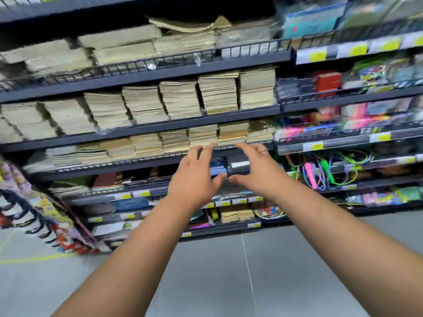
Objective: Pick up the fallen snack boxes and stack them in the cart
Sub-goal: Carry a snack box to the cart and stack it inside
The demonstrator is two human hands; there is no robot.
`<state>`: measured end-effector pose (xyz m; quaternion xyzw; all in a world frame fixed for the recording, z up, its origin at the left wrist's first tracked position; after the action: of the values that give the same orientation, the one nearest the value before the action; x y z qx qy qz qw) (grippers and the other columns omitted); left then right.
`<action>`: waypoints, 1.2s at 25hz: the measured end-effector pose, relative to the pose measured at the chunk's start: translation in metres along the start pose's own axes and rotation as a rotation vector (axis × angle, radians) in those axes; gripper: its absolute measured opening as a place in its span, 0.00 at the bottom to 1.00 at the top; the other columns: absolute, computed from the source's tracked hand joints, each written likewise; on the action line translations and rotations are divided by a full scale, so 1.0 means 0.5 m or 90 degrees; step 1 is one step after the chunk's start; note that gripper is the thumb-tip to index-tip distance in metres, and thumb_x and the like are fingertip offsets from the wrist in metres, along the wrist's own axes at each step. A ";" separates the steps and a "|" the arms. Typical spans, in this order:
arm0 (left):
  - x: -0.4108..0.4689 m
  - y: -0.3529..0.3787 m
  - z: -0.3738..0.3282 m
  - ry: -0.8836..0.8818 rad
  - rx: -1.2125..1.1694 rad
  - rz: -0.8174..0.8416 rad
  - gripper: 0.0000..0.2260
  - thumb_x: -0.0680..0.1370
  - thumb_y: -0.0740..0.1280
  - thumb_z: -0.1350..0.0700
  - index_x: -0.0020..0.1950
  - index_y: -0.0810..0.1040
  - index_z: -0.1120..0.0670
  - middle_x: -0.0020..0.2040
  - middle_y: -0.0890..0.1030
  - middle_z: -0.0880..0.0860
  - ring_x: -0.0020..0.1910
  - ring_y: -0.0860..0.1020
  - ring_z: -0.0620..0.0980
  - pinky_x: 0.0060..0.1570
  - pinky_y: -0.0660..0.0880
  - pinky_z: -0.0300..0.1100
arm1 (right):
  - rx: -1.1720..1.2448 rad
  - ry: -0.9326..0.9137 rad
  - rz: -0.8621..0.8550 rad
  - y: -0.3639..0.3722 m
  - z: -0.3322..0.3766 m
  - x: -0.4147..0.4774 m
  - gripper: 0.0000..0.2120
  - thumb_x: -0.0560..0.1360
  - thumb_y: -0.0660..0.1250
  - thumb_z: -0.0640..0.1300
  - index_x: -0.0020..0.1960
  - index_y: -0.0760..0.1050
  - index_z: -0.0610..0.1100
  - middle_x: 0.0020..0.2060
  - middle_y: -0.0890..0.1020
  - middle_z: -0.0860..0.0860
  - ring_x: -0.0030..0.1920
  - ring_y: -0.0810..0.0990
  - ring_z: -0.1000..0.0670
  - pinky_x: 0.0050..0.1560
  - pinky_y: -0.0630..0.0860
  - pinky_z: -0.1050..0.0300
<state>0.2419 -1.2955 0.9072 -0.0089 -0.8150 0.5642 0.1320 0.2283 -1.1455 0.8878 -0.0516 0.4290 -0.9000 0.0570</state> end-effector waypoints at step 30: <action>0.087 0.525 -1.270 0.606 -0.136 0.266 0.33 0.76 0.67 0.42 0.77 0.56 0.44 0.71 0.64 0.52 0.67 0.69 0.58 0.63 0.71 0.55 | -0.052 0.578 -0.447 -0.708 -0.917 -0.619 0.40 0.69 0.74 0.52 0.75 0.57 0.59 0.74 0.58 0.46 0.65 0.72 0.41 0.64 0.72 0.48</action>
<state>0.3076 -0.6108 0.8827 -0.4396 -0.6986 0.4259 0.3706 0.4484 -0.5274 0.8622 0.1986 0.4020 -0.7796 -0.4373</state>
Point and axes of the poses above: each hand's wrist, its own x-axis towards the middle knuckle, its own y-axis out of the palm, z = x × y, the point moved 8 cm from there along x, towards the middle knuckle
